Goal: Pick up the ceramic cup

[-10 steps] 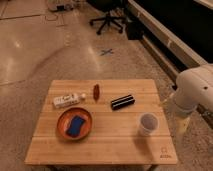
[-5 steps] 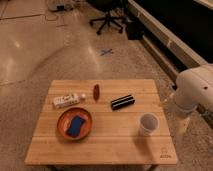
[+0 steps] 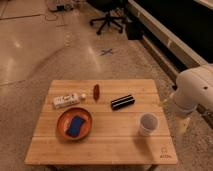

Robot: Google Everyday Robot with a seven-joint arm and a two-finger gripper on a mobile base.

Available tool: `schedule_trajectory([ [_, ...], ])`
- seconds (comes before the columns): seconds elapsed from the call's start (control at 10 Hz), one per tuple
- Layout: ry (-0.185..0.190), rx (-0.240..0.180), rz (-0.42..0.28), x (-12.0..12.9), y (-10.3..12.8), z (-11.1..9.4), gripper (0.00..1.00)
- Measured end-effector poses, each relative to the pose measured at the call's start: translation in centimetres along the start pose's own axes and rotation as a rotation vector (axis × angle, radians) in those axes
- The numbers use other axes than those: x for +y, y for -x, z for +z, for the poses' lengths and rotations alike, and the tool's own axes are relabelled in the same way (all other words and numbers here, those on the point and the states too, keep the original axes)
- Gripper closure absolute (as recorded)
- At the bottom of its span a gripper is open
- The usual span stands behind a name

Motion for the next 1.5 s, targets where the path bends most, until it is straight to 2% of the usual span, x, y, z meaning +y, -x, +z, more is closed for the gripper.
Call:
schedule_trajectory([
  [0.7, 0.000, 0.000, -0.005, 0.0, 0.1, 0.0, 0.20],
  [1.2, -0.043, -0.051, -0.138, 0.2, 3.3, 3.5, 0.20],
  [1.5, -0.047, -0.054, -0.175, 0.4, 3.2, 6.1, 0.20],
])
